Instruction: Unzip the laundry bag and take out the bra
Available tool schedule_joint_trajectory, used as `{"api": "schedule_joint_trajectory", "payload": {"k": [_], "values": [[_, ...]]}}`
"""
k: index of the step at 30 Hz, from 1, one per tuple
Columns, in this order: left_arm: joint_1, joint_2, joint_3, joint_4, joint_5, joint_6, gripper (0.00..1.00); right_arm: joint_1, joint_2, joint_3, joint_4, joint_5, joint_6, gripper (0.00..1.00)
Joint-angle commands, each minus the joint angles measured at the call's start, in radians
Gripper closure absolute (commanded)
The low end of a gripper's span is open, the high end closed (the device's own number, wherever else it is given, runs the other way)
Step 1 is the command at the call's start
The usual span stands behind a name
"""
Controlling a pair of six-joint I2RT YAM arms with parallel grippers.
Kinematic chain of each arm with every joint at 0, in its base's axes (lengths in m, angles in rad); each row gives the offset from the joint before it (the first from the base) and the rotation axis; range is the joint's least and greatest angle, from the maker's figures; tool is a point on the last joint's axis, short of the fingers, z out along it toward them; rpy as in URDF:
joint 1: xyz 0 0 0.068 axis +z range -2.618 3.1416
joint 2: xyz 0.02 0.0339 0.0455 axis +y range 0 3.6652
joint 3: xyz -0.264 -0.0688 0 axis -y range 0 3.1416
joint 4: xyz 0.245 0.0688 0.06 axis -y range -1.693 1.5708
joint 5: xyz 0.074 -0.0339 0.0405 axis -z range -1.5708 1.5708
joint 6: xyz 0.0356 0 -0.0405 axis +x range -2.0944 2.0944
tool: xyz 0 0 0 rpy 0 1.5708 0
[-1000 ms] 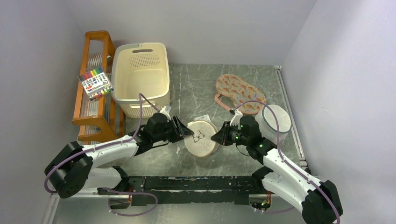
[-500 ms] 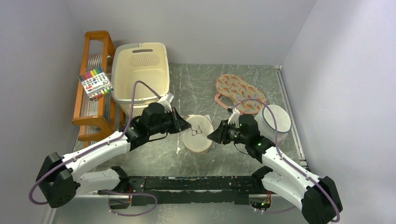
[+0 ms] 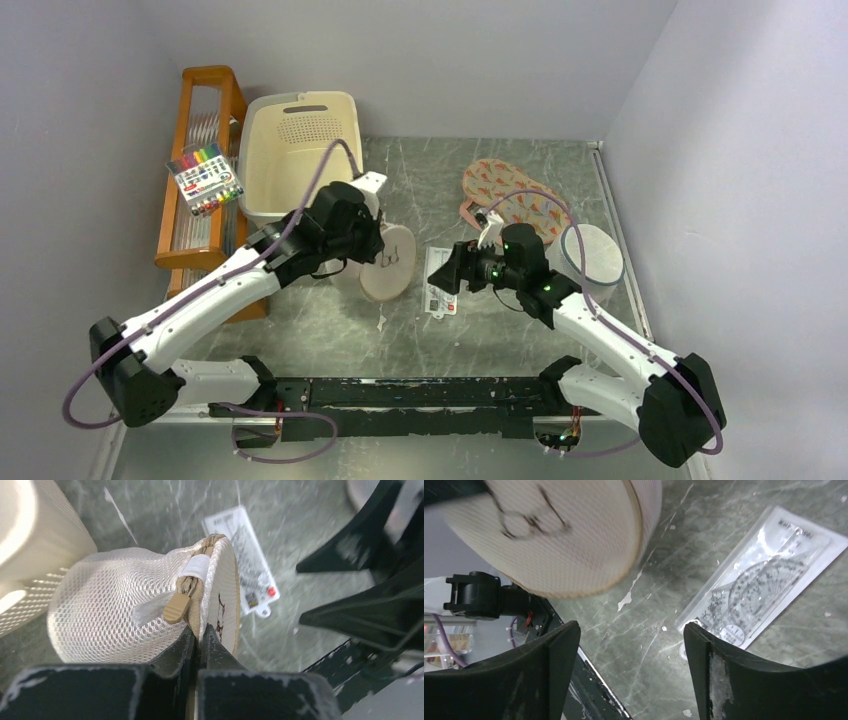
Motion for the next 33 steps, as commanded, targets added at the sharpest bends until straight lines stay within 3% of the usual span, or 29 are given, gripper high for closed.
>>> {"api": "schedule_joint_trajectory", "payload": {"k": [1, 8, 12, 16, 21, 25, 33], "values": [[-0.025, 0.073, -0.031, -0.07, 0.101, 0.119, 0.93, 0.003, 0.049, 0.058, 0.035, 0.0, -0.036, 0.22], [-0.077, 0.131, -0.111, 0.045, 0.225, 0.111, 0.92, 0.003, 0.184, 0.027, 0.173, -0.077, -0.052, 0.24], [-0.083, 0.101, -0.161, 0.111, 0.277, 0.095, 0.88, 0.004, 0.223, -0.027, 0.347, -0.197, -0.011, 0.32], [-0.085, 0.08, -0.192, 0.152, 0.318, 0.076, 0.84, 0.01, 0.254, -0.076, 0.525, -0.277, 0.049, 0.33], [-0.085, 0.06, -0.202, 0.172, 0.296, 0.047, 0.81, 0.012, 0.3, -0.099, 0.604, -0.283, 0.108, 0.52], [-0.085, -0.001, -0.255, 0.211, 0.243, -0.052, 0.71, 0.012, 0.294, -0.152, 0.661, -0.217, 0.173, 0.8], [-0.084, -0.201, -0.473, 0.341, 0.141, -0.307, 0.46, 0.012, 0.306, -0.199, 0.796, -0.211, 0.235, 0.89]]}}
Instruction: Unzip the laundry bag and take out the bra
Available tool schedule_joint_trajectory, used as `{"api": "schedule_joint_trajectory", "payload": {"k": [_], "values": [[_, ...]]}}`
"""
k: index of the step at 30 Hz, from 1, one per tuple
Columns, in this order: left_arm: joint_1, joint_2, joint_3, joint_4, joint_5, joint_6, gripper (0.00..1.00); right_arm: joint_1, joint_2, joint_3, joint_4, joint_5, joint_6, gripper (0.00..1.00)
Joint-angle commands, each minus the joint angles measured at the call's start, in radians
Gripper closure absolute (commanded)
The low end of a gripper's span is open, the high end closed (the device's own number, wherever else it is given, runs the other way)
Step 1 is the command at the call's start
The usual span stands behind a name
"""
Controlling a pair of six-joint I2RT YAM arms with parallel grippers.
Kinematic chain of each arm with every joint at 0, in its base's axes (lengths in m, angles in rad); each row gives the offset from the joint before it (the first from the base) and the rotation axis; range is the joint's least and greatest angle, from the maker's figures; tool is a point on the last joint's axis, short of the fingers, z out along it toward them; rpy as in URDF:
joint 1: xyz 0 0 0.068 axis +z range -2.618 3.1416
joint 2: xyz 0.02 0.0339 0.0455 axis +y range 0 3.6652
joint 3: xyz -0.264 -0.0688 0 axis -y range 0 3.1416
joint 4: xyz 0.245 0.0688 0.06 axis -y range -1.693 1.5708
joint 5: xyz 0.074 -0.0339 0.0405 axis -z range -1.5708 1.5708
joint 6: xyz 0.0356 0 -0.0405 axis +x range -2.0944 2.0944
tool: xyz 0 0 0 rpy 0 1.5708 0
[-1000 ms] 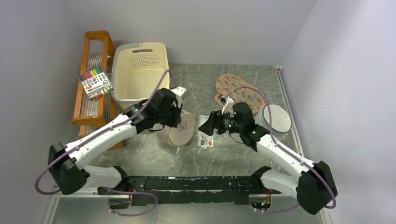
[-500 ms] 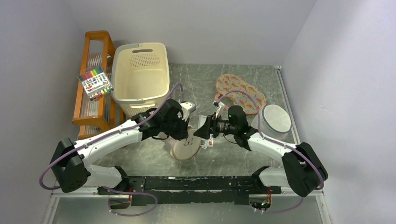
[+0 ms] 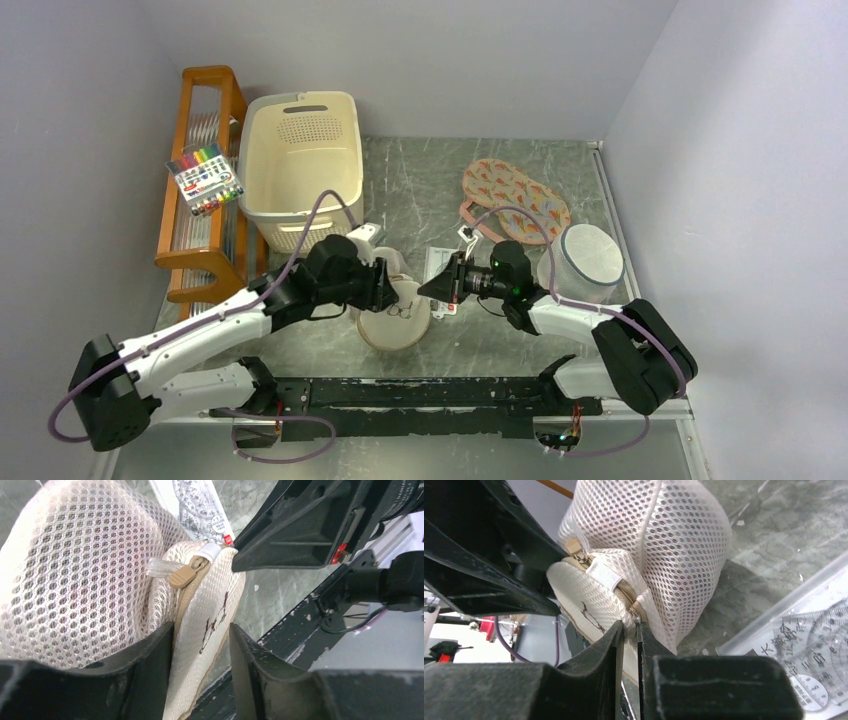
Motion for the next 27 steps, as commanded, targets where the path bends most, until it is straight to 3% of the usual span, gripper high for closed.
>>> {"api": "schedule_joint_trajectory", "payload": {"k": [1, 7, 14, 16, 19, 23, 27], "values": [[-0.003, -0.103, -0.086, 0.118, -0.048, -0.18, 0.43, -0.001, 0.007, 0.003, 0.124, 0.017, 0.047, 0.9], [-0.003, -0.058, -0.113, 0.159, -0.021, -0.254, 0.44, -0.001, -0.004, 0.003, 0.111, -0.001, 0.057, 0.91], [-0.003, -0.107, -0.156, 0.169, -0.073, -0.286, 0.66, -0.001, -0.008, 0.034, -0.027, -0.02, -0.042, 0.91], [-0.003, -0.12, -0.147, 0.148, -0.082, -0.254, 0.78, -0.001, -0.01, 0.035, -0.028, -0.045, -0.063, 0.84], [-0.003, -0.118, -0.115, 0.13, -0.048, -0.173, 0.92, -0.001, 0.005, 0.054, -0.045, -0.101, -0.104, 0.64], [-0.003, -0.104, -0.091, 0.138, 0.048, -0.036, 0.93, 0.0, 0.006, 0.063, -0.054, -0.139, -0.152, 0.42], [-0.002, -0.107, -0.082, 0.136, 0.102, 0.076, 0.93, 0.0, 0.019, 0.076, -0.061, -0.164, -0.188, 0.36]]}}
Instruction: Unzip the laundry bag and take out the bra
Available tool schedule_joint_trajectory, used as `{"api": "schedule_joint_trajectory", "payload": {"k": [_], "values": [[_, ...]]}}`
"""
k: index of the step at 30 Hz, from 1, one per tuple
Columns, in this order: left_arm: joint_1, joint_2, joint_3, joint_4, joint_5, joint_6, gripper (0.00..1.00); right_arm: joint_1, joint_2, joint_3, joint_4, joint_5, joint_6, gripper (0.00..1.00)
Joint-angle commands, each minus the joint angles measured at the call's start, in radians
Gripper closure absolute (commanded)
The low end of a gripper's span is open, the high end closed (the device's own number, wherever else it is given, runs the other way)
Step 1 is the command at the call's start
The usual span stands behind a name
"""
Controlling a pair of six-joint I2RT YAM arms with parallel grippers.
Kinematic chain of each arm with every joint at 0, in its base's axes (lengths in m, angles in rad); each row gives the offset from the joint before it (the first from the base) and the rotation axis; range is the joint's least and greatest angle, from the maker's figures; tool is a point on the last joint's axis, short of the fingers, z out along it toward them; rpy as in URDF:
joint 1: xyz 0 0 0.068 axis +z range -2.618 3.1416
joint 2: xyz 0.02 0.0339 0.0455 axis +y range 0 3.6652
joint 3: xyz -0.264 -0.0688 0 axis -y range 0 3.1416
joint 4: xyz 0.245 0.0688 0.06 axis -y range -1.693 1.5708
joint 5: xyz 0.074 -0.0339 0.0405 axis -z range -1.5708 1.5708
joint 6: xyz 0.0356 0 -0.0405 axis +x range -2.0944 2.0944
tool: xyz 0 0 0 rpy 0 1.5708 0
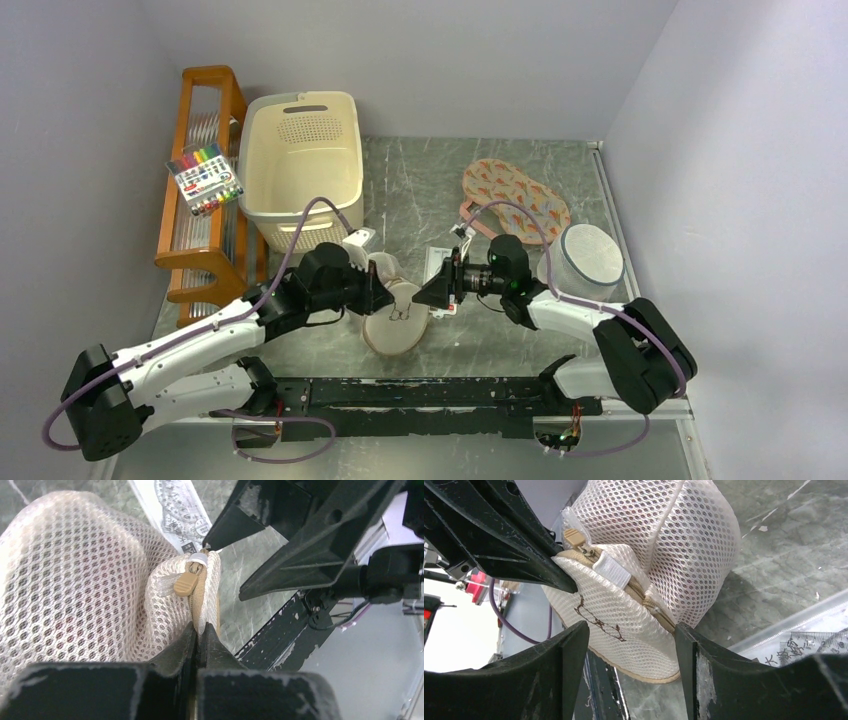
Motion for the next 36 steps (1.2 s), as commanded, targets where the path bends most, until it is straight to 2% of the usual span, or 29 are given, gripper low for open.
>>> {"api": "schedule_joint_trajectory", "payload": {"k": [1, 10, 12, 14, 16, 17, 19, 21, 22, 25, 27, 28, 30, 32, 36], "values": [[-0.003, -0.007, 0.046, 0.022, 0.1, 0.172, 0.93, 0.003, 0.019, 0.024, 0.004, -0.062, -0.066, 0.35], [-0.002, 0.028, 0.106, 0.02, 0.19, 0.357, 0.93, 0.004, 0.106, 0.044, 0.131, -0.167, -0.056, 0.35], [-0.003, 0.059, 0.156, -0.032, 0.172, 0.389, 0.93, 0.008, 0.111, 0.057, 0.126, -0.183, -0.05, 0.43], [-0.003, 0.091, 0.207, -0.072, 0.137, 0.424, 0.93, 0.021, 0.098, 0.062, 0.122, -0.19, -0.005, 0.58], [-0.002, 0.138, 0.281, -0.135, 0.051, 0.452, 0.93, 0.056, 0.07, 0.047, 0.159, -0.165, 0.06, 0.64], [0.0, 0.165, 0.323, -0.175, -0.025, 0.456, 0.89, 0.079, 0.056, 0.038, 0.168, -0.13, 0.091, 0.64], [0.006, 0.214, 0.402, -0.246, -0.172, 0.442, 0.72, 0.124, 0.037, 0.012, 0.19, -0.03, 0.166, 0.61], [0.018, 0.239, 0.46, -0.293, -0.287, 0.405, 0.5, 0.165, 0.046, -0.035, 0.338, 0.027, 0.286, 0.58], [0.023, 0.244, 0.482, -0.318, -0.332, 0.376, 0.44, 0.182, 0.059, -0.051, 0.405, 0.048, 0.348, 0.55], [0.038, 0.233, 0.53, -0.396, -0.387, 0.231, 0.34, 0.233, 0.108, -0.085, 0.621, 0.1, 0.473, 0.4], [0.038, 0.221, 0.542, -0.461, -0.382, 0.132, 0.16, 0.249, 0.127, -0.097, 0.65, 0.153, 0.503, 0.28], [0.037, 0.212, 0.541, -0.494, -0.384, 0.082, 0.11, 0.248, 0.135, -0.097, 0.643, 0.165, 0.502, 0.26], [0.038, 0.181, 0.509, -0.514, -0.359, 0.008, 0.09, 0.247, 0.131, -0.09, 0.567, 0.177, 0.495, 0.24], [0.037, 0.146, 0.462, -0.483, -0.261, -0.024, 0.07, 0.243, 0.08, -0.089, 0.462, 0.198, 0.452, 0.23], [0.035, 0.112, 0.41, -0.404, -0.141, -0.036, 0.06, 0.234, -0.123, -0.05, 0.073, 0.295, 0.284, 0.21]]}}
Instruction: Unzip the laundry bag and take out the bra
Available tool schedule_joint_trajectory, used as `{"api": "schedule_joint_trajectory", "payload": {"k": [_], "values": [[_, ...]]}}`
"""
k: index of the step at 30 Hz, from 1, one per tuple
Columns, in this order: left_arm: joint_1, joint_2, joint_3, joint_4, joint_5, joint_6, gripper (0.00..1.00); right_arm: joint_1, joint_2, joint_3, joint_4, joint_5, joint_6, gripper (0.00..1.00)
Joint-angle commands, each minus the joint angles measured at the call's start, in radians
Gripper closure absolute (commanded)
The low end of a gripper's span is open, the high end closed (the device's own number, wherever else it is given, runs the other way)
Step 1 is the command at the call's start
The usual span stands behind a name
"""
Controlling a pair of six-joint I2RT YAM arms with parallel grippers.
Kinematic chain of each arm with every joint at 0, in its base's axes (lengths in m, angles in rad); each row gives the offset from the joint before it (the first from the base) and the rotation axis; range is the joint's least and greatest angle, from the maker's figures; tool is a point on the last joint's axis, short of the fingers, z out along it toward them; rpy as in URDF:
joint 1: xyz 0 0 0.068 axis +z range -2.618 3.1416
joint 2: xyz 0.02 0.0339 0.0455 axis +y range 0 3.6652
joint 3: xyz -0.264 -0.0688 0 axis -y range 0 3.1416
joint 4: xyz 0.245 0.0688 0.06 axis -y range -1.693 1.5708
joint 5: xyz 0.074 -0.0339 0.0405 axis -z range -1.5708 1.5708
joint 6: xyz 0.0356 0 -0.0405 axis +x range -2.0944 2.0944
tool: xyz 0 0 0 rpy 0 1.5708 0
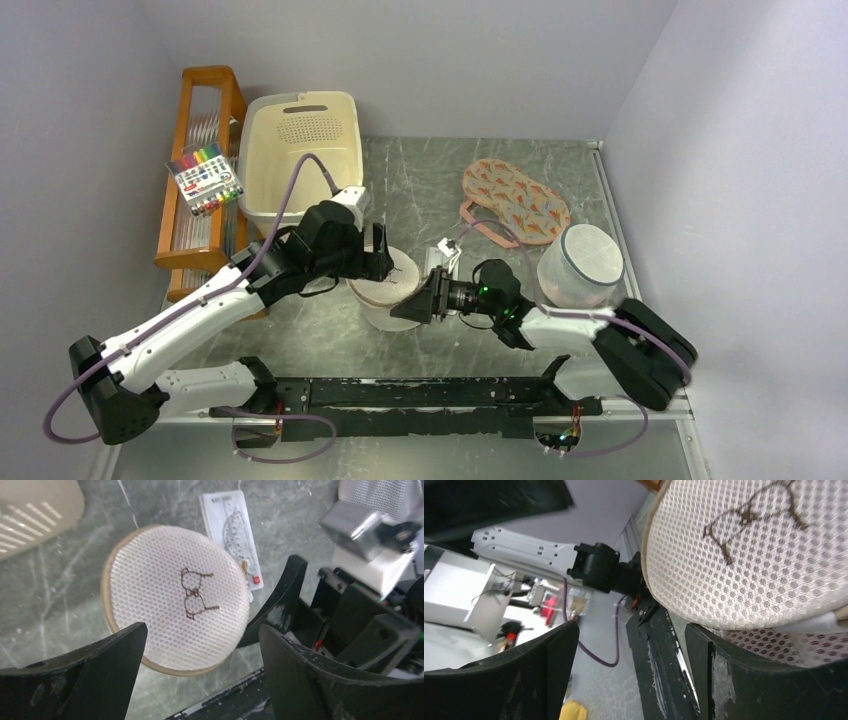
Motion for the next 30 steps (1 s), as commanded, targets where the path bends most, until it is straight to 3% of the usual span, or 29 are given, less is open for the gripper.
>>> {"api": "schedule_joint_trajectory", "payload": {"k": [1, 7, 12, 21, 25, 28, 30], "values": [[-0.002, -0.02, -0.03, 0.037, 0.136, -0.069, 0.08, -0.014, -0.227, 0.054, -0.452, 0.162, -0.191, 0.2], [-0.051, 0.118, 0.089, -0.011, 0.058, -0.005, 0.13, -0.136, -0.524, 0.15, -1.017, 0.46, -0.369, 0.2], [-0.132, 0.264, 0.184, -0.052, -0.078, 0.023, 0.16, -0.329, -0.638, 0.215, -1.239, 0.605, -0.416, 0.27], [-0.32, 0.567, 0.353, -0.225, -0.409, 0.018, 0.18, -0.359, -0.736, 0.214, -1.26, 0.668, -0.437, 0.27], [-0.351, 0.613, 0.349, -0.261, -0.471, -0.002, 0.2, -0.359, -0.727, 0.205, -1.255, 0.653, -0.445, 0.27], [-0.355, 0.627, 0.331, -0.251, -0.472, -0.013, 0.25, -0.362, -0.721, 0.184, -1.226, 0.624, -0.448, 0.27], [-0.356, 0.633, 0.321, -0.254, -0.489, -0.021, 0.36, -0.362, -0.71, 0.17, -1.199, 0.593, -0.458, 0.27]]}}
